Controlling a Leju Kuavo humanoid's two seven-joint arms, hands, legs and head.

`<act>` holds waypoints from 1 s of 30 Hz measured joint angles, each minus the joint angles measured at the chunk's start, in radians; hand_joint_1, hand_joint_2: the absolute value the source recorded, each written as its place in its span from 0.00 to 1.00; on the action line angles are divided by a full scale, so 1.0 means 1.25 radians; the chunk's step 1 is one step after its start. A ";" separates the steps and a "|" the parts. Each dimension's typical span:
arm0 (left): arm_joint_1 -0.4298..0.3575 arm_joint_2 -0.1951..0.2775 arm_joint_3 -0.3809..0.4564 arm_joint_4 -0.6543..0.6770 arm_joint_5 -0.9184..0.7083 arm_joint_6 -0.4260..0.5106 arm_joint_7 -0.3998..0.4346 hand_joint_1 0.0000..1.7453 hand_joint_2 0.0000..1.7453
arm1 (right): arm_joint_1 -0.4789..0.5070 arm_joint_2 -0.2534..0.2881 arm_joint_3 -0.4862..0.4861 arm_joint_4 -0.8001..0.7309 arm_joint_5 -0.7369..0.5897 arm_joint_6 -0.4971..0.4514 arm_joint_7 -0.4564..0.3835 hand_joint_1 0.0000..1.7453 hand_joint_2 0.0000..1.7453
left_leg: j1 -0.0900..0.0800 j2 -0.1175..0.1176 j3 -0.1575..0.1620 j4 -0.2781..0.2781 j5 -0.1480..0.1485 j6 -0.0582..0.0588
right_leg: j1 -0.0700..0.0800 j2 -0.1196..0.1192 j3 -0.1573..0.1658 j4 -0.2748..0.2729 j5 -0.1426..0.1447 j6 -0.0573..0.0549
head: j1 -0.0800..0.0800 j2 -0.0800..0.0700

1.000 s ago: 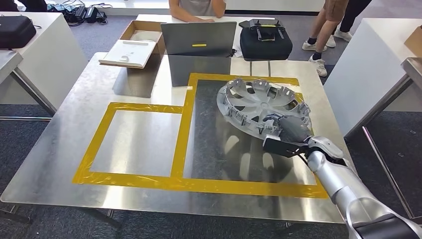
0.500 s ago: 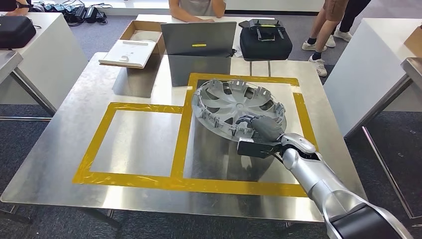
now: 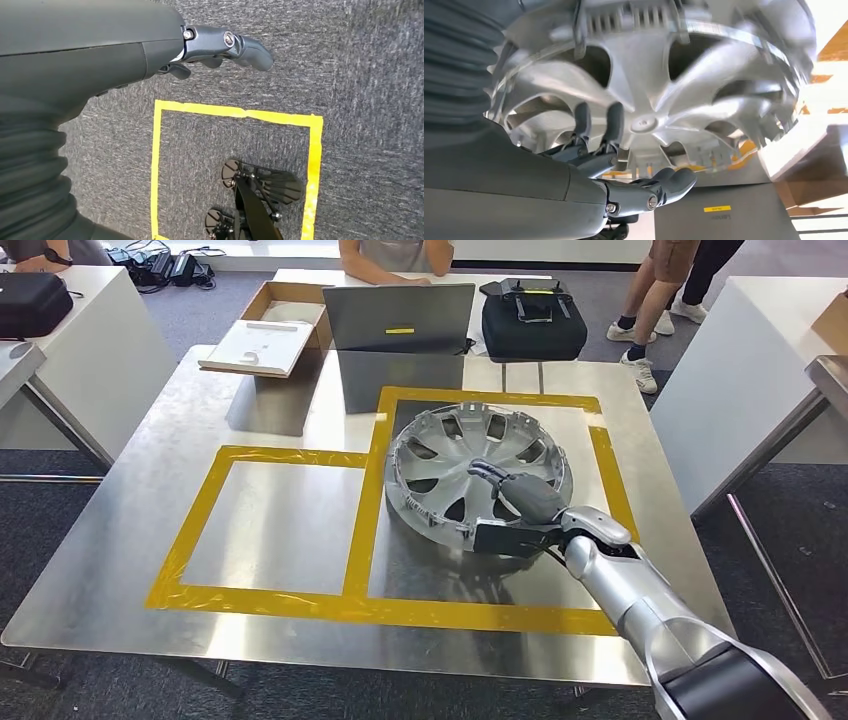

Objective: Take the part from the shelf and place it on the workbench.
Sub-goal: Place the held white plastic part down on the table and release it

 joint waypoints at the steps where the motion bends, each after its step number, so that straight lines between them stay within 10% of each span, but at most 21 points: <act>1: 0.000 0.000 0.000 0.001 -0.001 0.000 0.004 0.00 0.00 | -0.003 0.000 0.002 0.002 -0.003 0.001 0.000 0.00 0.00 | 0.000 0.000 0.000 0.000 0.000 0.000 | 0.000 0.000 0.000 0.000 0.000 0.000 | 0.000 0.000; 17: 0.001 0.000 0.005 0.003 0.011 -0.025 -0.019 0.00 0.00 | 0.021 -0.032 -0.044 -0.066 -0.249 -0.137 -0.046 0.00 0.00 | 0.000 0.000 0.000 0.000 0.000 0.000 | 0.000 0.000 0.000 -0.001 0.000 0.000 | 0.000 0.000; 22: 0.003 0.001 0.009 0.003 0.015 -0.030 -0.036 0.00 0.00 | 0.214 -0.091 -0.161 -0.361 -0.515 -0.293 -0.060 0.00 0.00 | 0.000 -0.005 0.001 0.000 -0.001 0.000 | 0.000 -0.004 0.002 -0.002 -0.002 -0.001 | 0.001 0.000; 30: 0.012 0.005 0.010 0.003 0.015 -0.025 -0.043 0.00 0.00 | 0.523 -0.156 -0.262 -0.896 -0.518 -0.451 -0.062 0.00 0.00 | -0.001 -0.004 0.001 0.000 -0.005 -0.001 | -0.002 -0.003 0.002 -0.003 -0.004 -0.001 | 0.001 0.000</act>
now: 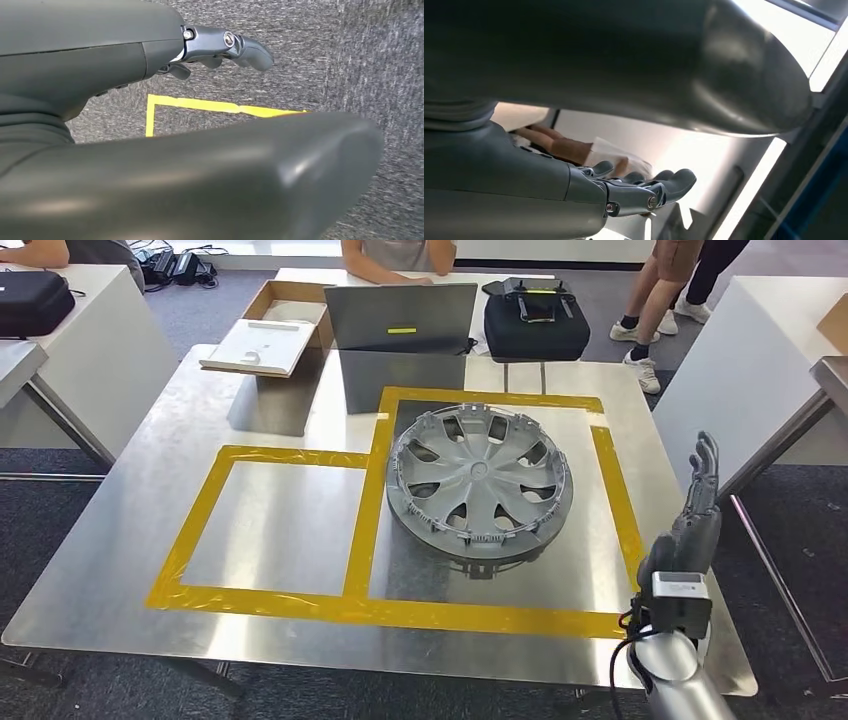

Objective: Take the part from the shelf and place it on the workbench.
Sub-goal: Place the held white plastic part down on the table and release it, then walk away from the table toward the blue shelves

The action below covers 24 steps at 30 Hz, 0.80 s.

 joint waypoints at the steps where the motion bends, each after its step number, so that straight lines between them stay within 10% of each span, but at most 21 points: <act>1: 0.000 0.000 0.001 0.000 0.000 0.002 0.000 0.00 0.00 | 0.023 -0.004 -0.001 -0.045 0.008 -0.011 0.000 0.00 0.00 | -0.001 0.000 0.000 0.001 -0.001 0.002 | -0.001 0.000 0.000 -0.001 0.000 0.000 | 0.000 0.000; 7: -0.006 0.000 0.004 -0.002 0.001 0.012 0.010 0.00 0.00 | 0.100 -0.016 0.006 -0.201 0.061 -0.037 0.001 0.00 0.00 | 0.000 0.004 0.005 -0.012 0.008 0.015 | -0.005 0.001 -0.001 0.009 -0.008 0.010 | -0.001 0.000; 12: -0.015 -0.002 0.007 -0.004 0.003 0.017 0.016 0.00 0.00 | 0.130 -0.021 0.022 -0.245 0.079 -0.036 0.002 0.00 0.00 | 0.009 0.009 0.001 -0.022 0.019 0.019 | -0.017 0.002 -0.096 0.211 -0.109 0.026 | 0.005 0.000; 16: -0.018 -0.006 0.011 -0.005 0.002 0.017 0.016 0.00 0.00 | 0.151 -0.021 0.026 -0.266 0.088 -0.029 0.002 0.00 0.00 | 0.020 0.009 -0.010 -0.011 0.023 0.001 | -0.033 0.001 -0.030 0.084 -0.026 0.044 | 0.008 0.000; 21: -0.019 -0.008 0.012 -0.009 -0.002 0.016 0.020 0.00 0.00 | 0.198 -0.020 0.014 -0.297 0.092 -0.013 0.002 0.00 0.00 | 0.023 0.003 -0.020 -0.005 0.035 -0.037 | -0.029 0.009 -0.015 0.020 0.000 0.010 | 0.009 0.000; 24: -0.020 -0.008 0.012 -0.010 -0.005 0.013 0.027 0.00 0.00 | 0.232 -0.016 -0.009 -0.316 0.072 0.000 0.002 0.00 0.00 | 0.024 0.006 -0.043 0.051 -0.024 -0.042 | -0.027 0.005 -0.032 0.020 0.017 -0.013 | 0.001 0.000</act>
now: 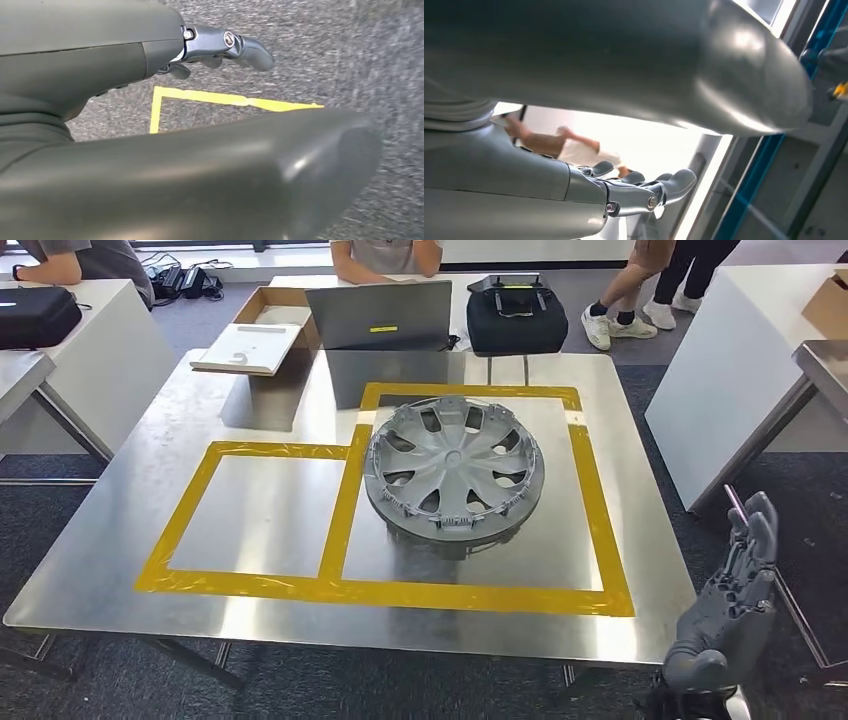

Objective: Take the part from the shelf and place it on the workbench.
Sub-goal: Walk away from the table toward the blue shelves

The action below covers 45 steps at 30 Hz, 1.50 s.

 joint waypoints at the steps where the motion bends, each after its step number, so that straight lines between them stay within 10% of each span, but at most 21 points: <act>1: -0.001 0.000 0.000 0.000 -0.001 -0.001 0.002 0.00 0.00 | 0.012 0.002 -0.010 -0.005 -0.007 0.008 0.000 0.00 0.00 | -0.002 0.001 -0.016 0.050 -0.040 0.002 | 0.003 -0.001 -0.007 0.000 0.006 -0.004 | -0.004 0.000; 4: -0.003 0.001 0.000 -0.001 -0.008 -0.003 0.005 0.00 0.00 | 0.049 0.014 -0.046 -0.013 -0.019 0.038 0.000 0.00 0.00 | -0.012 0.001 -0.034 0.164 -0.100 0.009 | 0.014 -0.004 -0.030 0.002 0.023 -0.009 | -0.010 0.000; 9: -0.009 0.005 0.000 -0.004 -0.012 -0.009 0.006 0.00 0.00 | 0.096 0.040 -0.102 -0.025 -0.026 0.065 0.000 0.00 0.00 | -0.034 0.001 0.119 -0.043 -0.040 0.044 | 0.025 -0.004 -0.051 0.004 0.047 -0.004 | -0.010 0.000; 13: -0.012 0.008 0.000 -0.006 -0.017 -0.012 0.008 0.00 0.00 | 0.123 0.058 -0.130 -0.032 -0.034 0.081 0.000 0.00 0.00 | -0.038 0.004 0.118 -0.074 -0.024 0.060 | 0.022 -0.003 -0.056 0.004 0.058 0.016 | -0.011 0.000; 17: -0.013 0.008 0.000 -0.008 -0.026 -0.014 0.009 0.00 0.00 | 0.141 0.077 -0.155 -0.034 -0.051 0.103 0.000 0.00 0.00 | -0.034 0.011 0.084 -0.080 0.009 0.075 | 0.018 -0.002 -0.099 0.136 -0.067 0.031 | -0.001 0.000; 19: -0.013 0.008 -0.001 -0.008 -0.030 -0.015 0.011 0.00 0.00 | 0.149 0.086 -0.166 -0.034 -0.051 0.109 0.000 0.00 0.00 | -0.034 0.013 0.062 -0.075 0.023 0.074 | 0.015 -0.002 -0.107 0.207 -0.092 0.037 | 0.001 0.000; 22: -0.013 0.007 -0.005 -0.008 -0.040 -0.015 0.017 0.00 0.00 | 0.158 0.101 -0.184 -0.034 -0.049 0.124 0.000 0.00 0.00 | -0.033 0.014 0.029 -0.062 0.042 0.067 | 0.012 -0.003 -0.026 0.131 -0.035 0.038 | 0.004 0.000; 26: -0.013 0.007 -0.010 -0.008 -0.043 -0.017 0.025 0.00 0.00 | 0.169 0.122 -0.209 -0.032 -0.053 0.160 0.000 0.00 0.00 | -0.035 0.013 0.012 -0.050 0.061 0.049 | 0.020 -0.002 0.066 -0.014 -0.041 0.019 | 0.003 0.000; 29: -0.011 0.007 -0.011 -0.008 -0.042 -0.014 0.027 0.00 0.00 | 0.174 0.141 -0.225 -0.026 -0.055 0.193 0.001 0.00 0.00 | -0.031 0.011 0.005 -0.042 0.053 0.034 | 0.019 -0.004 0.047 -0.019 -0.020 -0.003 | 0.002 0.000; 33: -0.009 0.005 -0.011 -0.008 -0.036 -0.011 0.024 0.00 0.00 | 0.169 0.164 -0.239 0.000 -0.062 0.228 0.001 0.00 0.00 | -0.028 0.009 -0.030 0.113 -0.086 0.022 | 0.017 -0.006 0.004 -0.020 0.018 -0.014 | -0.006 0.000; 35: -0.010 0.005 -0.011 -0.008 -0.032 -0.010 0.018 0.00 0.00 | 0.161 0.174 -0.246 0.024 -0.071 0.246 0.001 0.00 0.00 | -0.028 0.009 -0.022 0.162 -0.083 0.020 | 0.017 -0.006 -0.022 -0.017 0.036 -0.011 | -0.008 0.000; 37: -0.010 0.005 -0.011 -0.008 -0.027 -0.010 0.009 0.00 0.00 | 0.157 0.185 -0.255 0.046 -0.086 0.269 0.001 0.00 0.00 | -0.028 0.008 0.037 0.108 -0.037 0.021 | 0.017 -0.007 -0.045 -0.012 0.052 -0.006 | -0.009 0.000; 40: -0.012 0.005 -0.011 -0.008 -0.026 -0.011 -0.001 0.00 0.00 | 0.152 0.201 -0.277 0.071 -0.101 0.303 0.001 0.00 0.00 | -0.031 0.005 0.147 -0.052 -0.041 0.033 | 0.019 -0.007 -0.063 -0.006 0.073 0.007 | -0.011 0.000; 43: -0.013 0.005 -0.011 -0.008 -0.027 -0.011 -0.001 0.00 0.00 | 0.151 0.220 -0.305 0.100 -0.101 0.343 0.000 0.00 0.00 | -0.035 0.005 0.149 -0.080 -0.042 0.053 | 0.017 -0.007 -0.066 -0.008 0.090 0.022 | -0.011 0.000; 45: -0.015 0.006 -0.011 -0.008 -0.027 -0.008 0.001 0.00 0.00 | 0.154 0.235 -0.327 0.124 -0.101 0.374 0.001 0.00 0.00 | -0.034 0.008 0.134 -0.081 -0.026 0.069 | 0.014 -0.006 -0.077 0.016 0.059 0.032 | -0.009 0.000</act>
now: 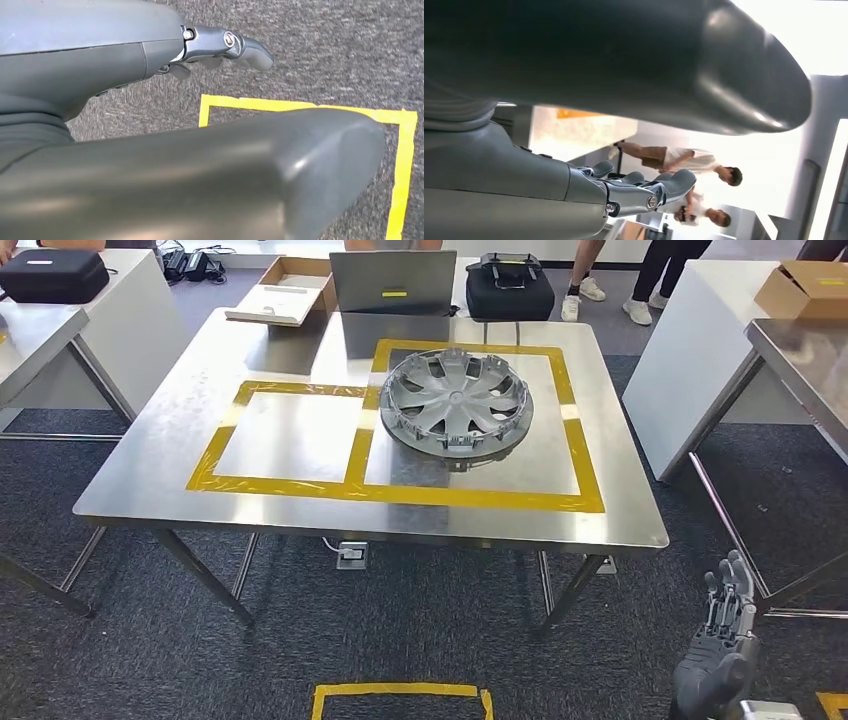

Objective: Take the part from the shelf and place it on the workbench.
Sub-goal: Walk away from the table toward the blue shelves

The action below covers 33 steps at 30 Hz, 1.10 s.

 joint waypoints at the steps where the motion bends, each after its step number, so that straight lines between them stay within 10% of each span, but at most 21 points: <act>1: -0.001 0.000 0.000 0.000 0.000 0.002 0.000 0.00 0.00 | 0.001 0.006 -0.008 0.013 -0.003 0.008 0.000 0.00 0.00 | 0.001 0.002 -0.011 -0.001 0.009 0.006 | -0.001 0.000 -0.011 0.033 -0.037 0.003 | 0.003 0.000; 4: -0.001 0.002 0.000 0.000 0.000 0.007 -0.006 0.00 0.00 | 0.005 0.014 -0.020 0.060 -0.013 0.021 0.000 0.00 0.00 | -0.003 0.004 -0.050 0.003 0.038 0.011 | -0.001 0.001 -0.042 0.173 -0.133 0.009 | 0.010 0.000; 6: 0.000 0.002 0.000 0.000 0.000 0.008 -0.011 0.00 0.00 | 0.008 0.021 -0.027 0.089 -0.011 0.037 0.001 0.00 0.00 | -0.006 0.005 -0.079 0.011 0.056 0.011 | 0.000 0.001 -0.021 0.196 -0.111 0.005 | 0.012 0.000; 8: 0.000 0.002 0.000 0.000 0.000 0.010 -0.013 0.00 0.00 | 0.007 0.029 -0.038 0.115 -0.010 0.052 0.000 0.00 0.00 | -0.009 0.006 -0.106 0.021 0.071 0.010 | 0.005 0.000 0.048 0.123 -0.070 -0.005 | 0.013 0.000; 12: -0.002 0.000 0.000 0.000 0.000 0.017 -0.008 0.00 0.00 | -0.007 0.045 -0.067 0.175 0.002 0.090 0.000 0.00 0.00 | -0.008 0.007 -0.125 0.025 0.099 -0.006 | 0.019 -0.001 0.149 -0.039 -0.096 -0.029 | 0.014 0.000; 15: -0.002 0.002 0.000 -0.001 0.000 0.022 -0.001 0.00 0.00 | -0.016 0.065 -0.096 0.233 0.016 0.119 0.000 0.00 0.00 | -0.005 0.005 -0.134 0.031 0.092 -0.021 | 0.016 -0.004 0.132 -0.050 -0.070 -0.043 | 0.016 0.000; 19: -0.002 0.004 0.001 -0.003 0.000 0.030 0.007 0.00 0.00 | -0.024 0.089 -0.127 0.300 0.032 0.143 0.000 0.00 0.00 | 0.002 0.001 -0.168 0.189 -0.055 -0.038 | 0.011 -0.006 0.084 -0.052 -0.025 -0.049 | 0.008 0.000; 21: -0.002 0.005 0.001 -0.005 0.000 0.032 0.008 0.00 0.00 | -0.026 0.097 -0.140 0.328 0.035 0.149 0.000 0.00 0.00 | 0.006 0.001 -0.154 0.234 -0.046 -0.044 | 0.008 -0.007 0.055 -0.048 -0.006 -0.044 | 0.006 0.000; 24: -0.004 0.004 0.001 -0.007 -0.002 0.033 0.008 0.00 0.00 | -0.034 0.104 -0.154 0.361 0.043 0.158 0.000 0.00 0.00 | 0.012 -0.002 -0.045 0.117 0.001 -0.053 | 0.004 -0.008 0.014 -0.030 0.017 -0.032 | 0.004 0.000; 26: -0.006 0.004 0.000 -0.008 -0.003 0.033 0.007 0.00 0.00 | -0.041 0.106 -0.162 0.378 0.046 0.163 -0.001 0.00 0.00 | 0.011 -0.007 0.009 0.031 -0.019 -0.044 | 0.005 -0.008 0.003 -0.021 0.027 -0.021 | 0.001 0.000; 29: -0.006 0.005 0.000 -0.009 -0.007 0.033 0.008 0.00 0.00 | -0.051 0.108 -0.172 0.408 0.049 0.165 -0.001 0.00 0.00 | 0.007 -0.008 0.003 0.015 -0.018 -0.017 | 0.003 -0.006 -0.003 -0.020 0.043 -0.006 | 0.003 0.000; 33: -0.009 0.006 0.000 -0.010 -0.008 0.033 0.012 0.00 0.00 | -0.063 0.109 -0.184 0.466 0.060 0.163 0.000 0.00 0.00 | 0.006 -0.001 -0.041 0.016 0.021 0.004 | -0.001 -0.004 -0.044 0.098 -0.083 0.008 | 0.010 0.000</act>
